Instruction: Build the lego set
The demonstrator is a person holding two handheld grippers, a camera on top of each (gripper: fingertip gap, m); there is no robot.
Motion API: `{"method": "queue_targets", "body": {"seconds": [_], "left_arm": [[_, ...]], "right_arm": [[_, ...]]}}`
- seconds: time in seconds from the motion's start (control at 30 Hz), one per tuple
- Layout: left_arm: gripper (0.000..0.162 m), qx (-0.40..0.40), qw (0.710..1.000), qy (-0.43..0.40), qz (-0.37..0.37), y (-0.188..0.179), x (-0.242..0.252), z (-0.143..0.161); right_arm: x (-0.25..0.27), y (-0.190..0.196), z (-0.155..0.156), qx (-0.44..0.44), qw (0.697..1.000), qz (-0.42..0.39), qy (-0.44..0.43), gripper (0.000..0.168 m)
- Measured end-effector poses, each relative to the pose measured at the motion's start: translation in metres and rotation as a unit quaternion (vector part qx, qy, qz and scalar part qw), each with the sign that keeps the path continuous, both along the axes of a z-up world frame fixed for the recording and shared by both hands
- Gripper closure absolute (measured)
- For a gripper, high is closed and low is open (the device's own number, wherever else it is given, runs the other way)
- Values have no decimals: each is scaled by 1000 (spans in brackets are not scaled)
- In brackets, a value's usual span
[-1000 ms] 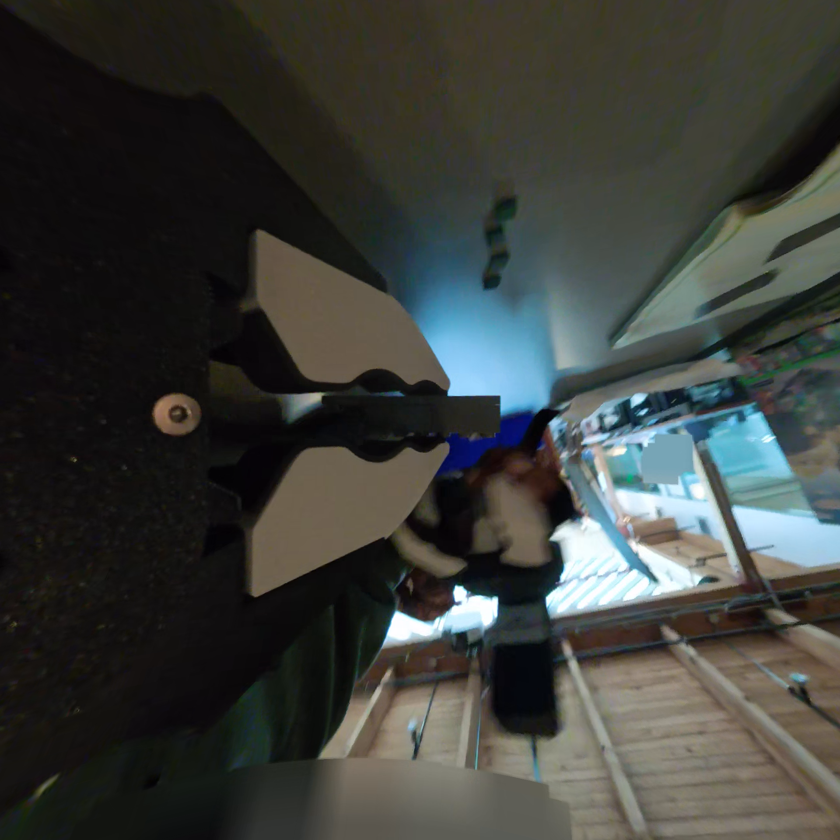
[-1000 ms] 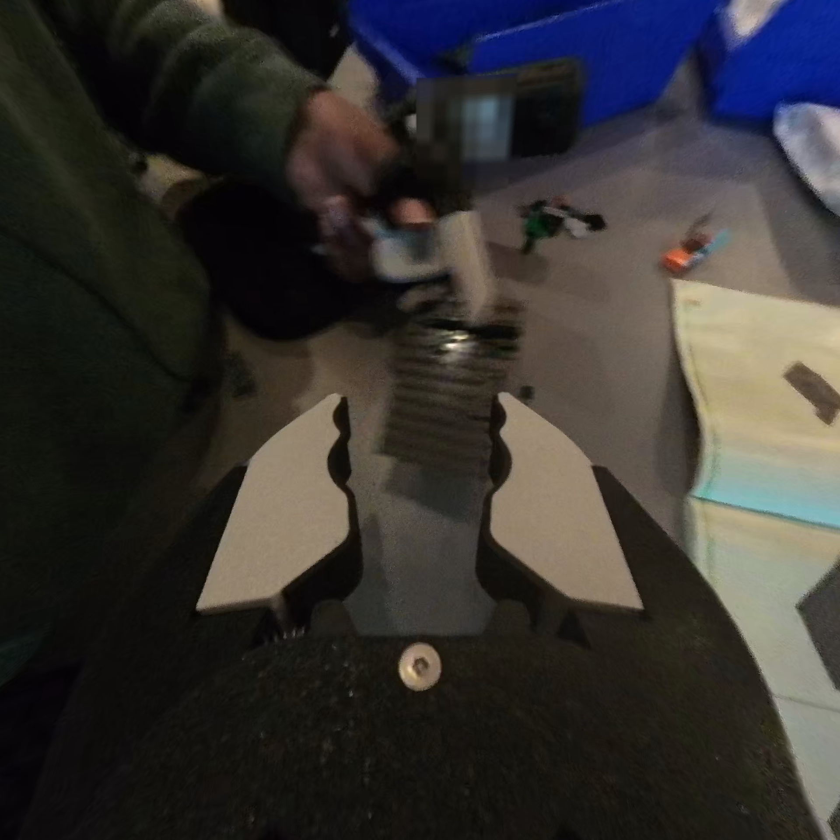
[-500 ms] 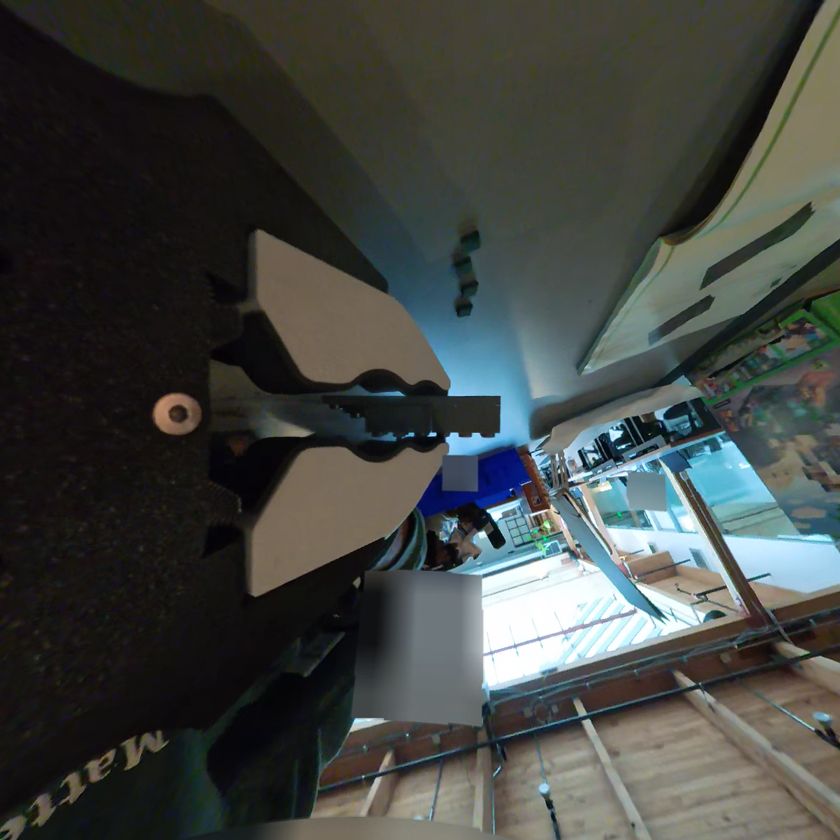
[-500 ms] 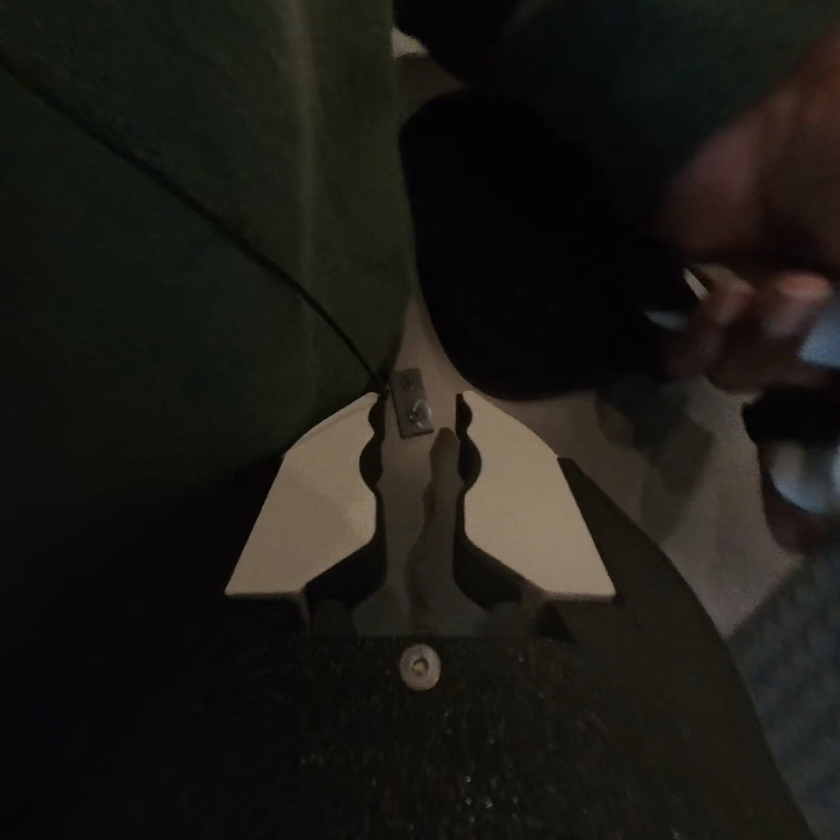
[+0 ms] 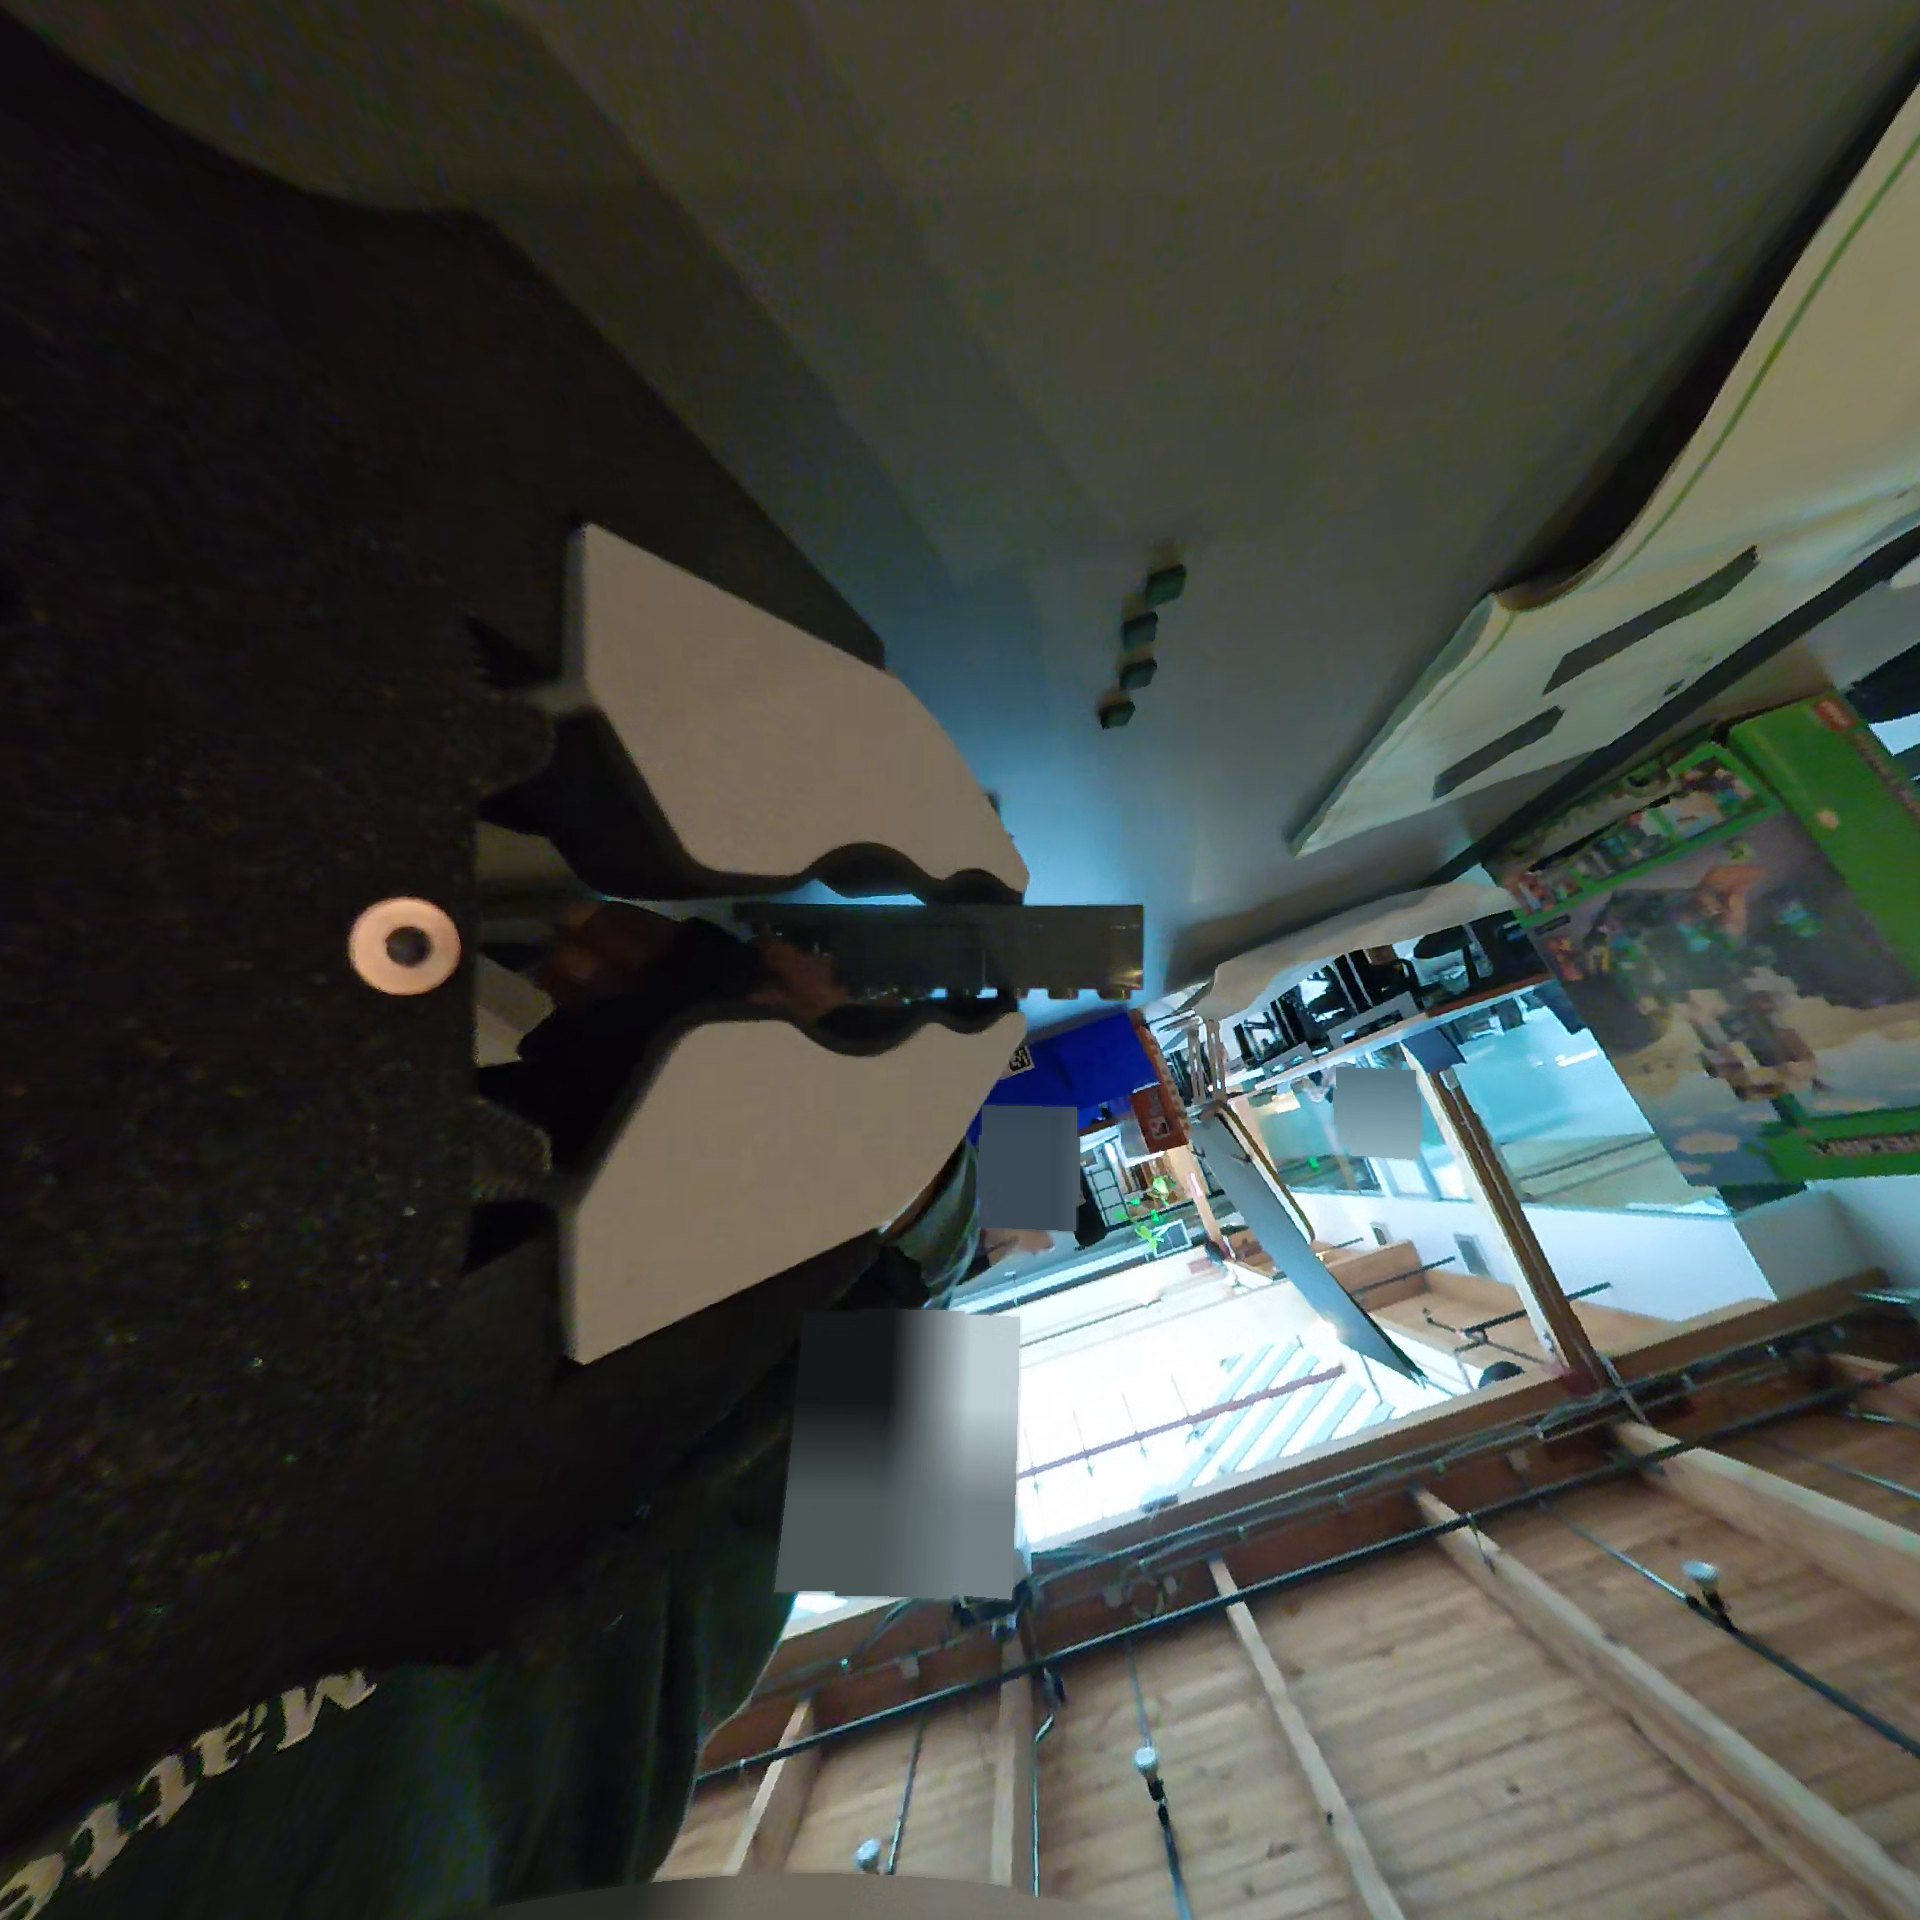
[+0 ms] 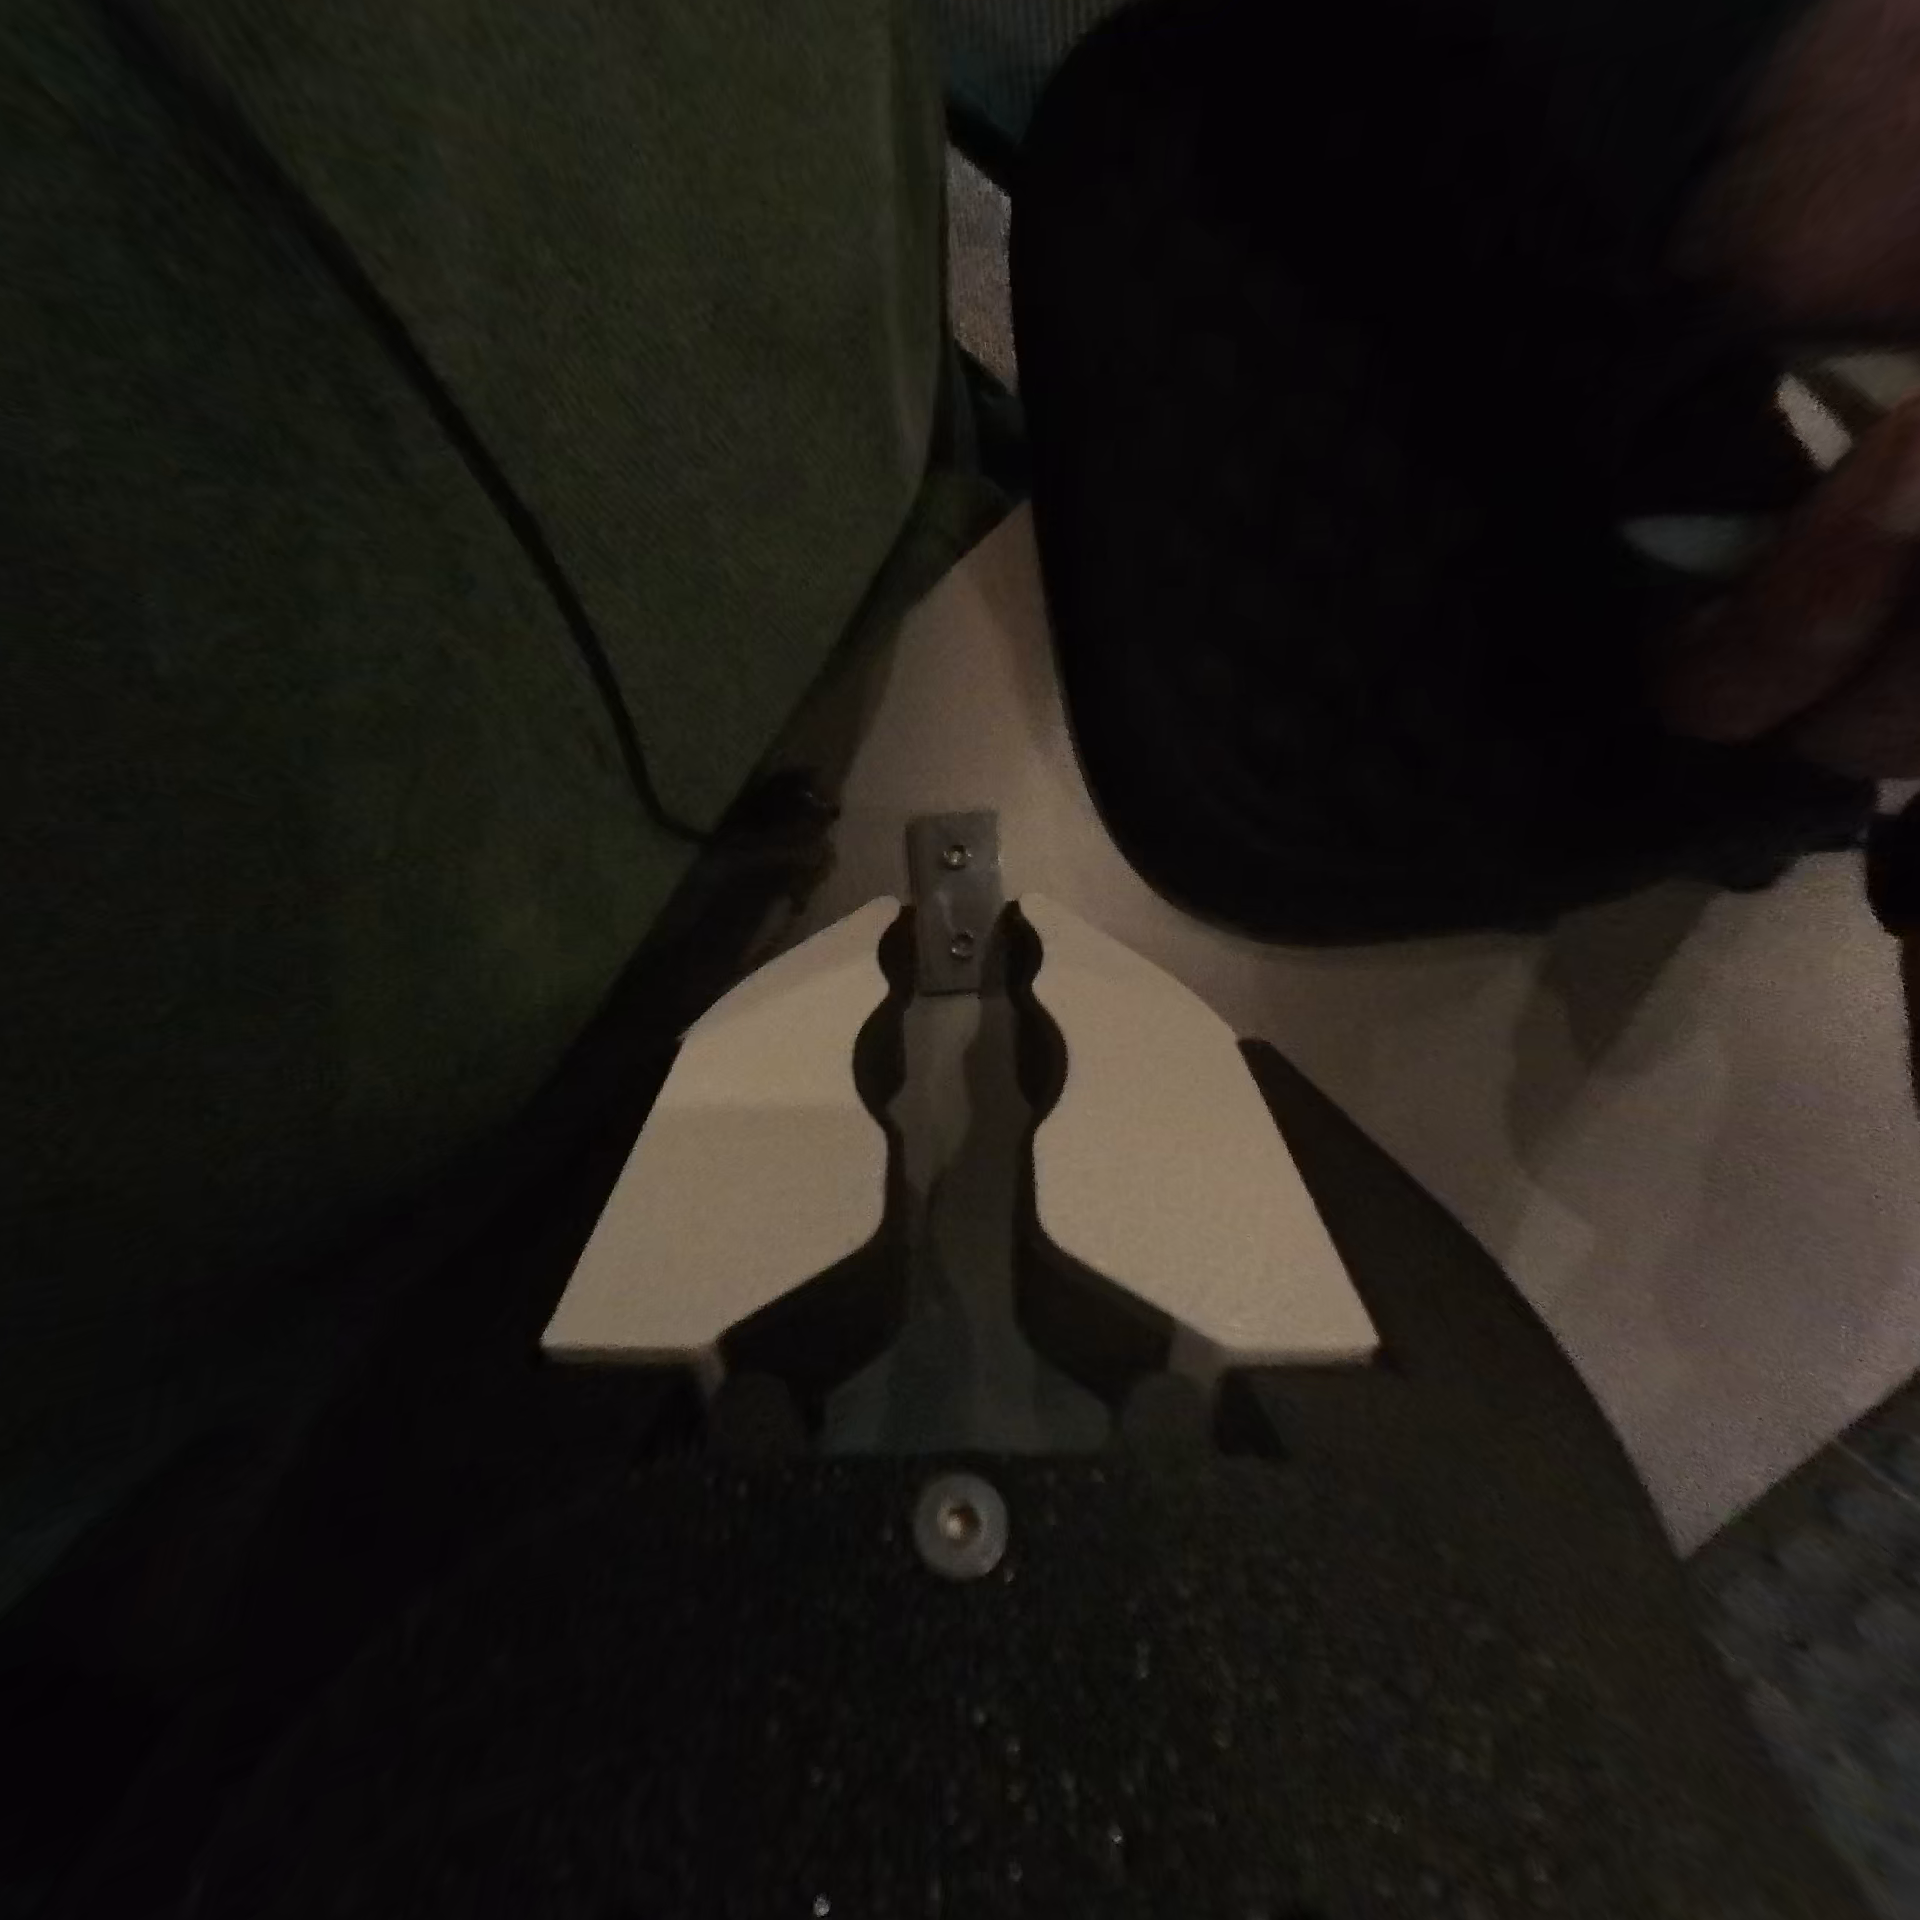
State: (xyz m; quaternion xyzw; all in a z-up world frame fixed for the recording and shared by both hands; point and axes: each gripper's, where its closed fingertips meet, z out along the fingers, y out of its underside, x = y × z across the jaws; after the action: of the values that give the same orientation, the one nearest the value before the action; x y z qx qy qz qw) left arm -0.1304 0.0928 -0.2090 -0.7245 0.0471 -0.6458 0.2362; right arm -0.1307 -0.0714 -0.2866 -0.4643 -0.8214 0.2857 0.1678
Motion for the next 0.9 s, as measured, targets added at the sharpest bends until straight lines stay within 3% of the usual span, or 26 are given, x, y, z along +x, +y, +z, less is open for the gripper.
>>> {"method": "queue_targets", "body": {"seconds": [0.23, 0.5, 0.63, 0.9], "left_arm": [[146, 0, 1000, -10, 7, -2, 2, 3], [146, -17, 999, -41, 24, 2, 14, 9], [146, -36, 996, -70, 41, 10, 18, 13], [146, -55, 993, -83, 55, 16, 22, 9]], "right_arm": [[15, 16, 11, -1, 997, -78, 16, 153], [40, 121, 101, 90, 941, -306, 112, 153], [46, 147, 96, 145, 933, -317, 87, 153], [46, 159, 81, 143, 941, -303, 53, 153]]}}
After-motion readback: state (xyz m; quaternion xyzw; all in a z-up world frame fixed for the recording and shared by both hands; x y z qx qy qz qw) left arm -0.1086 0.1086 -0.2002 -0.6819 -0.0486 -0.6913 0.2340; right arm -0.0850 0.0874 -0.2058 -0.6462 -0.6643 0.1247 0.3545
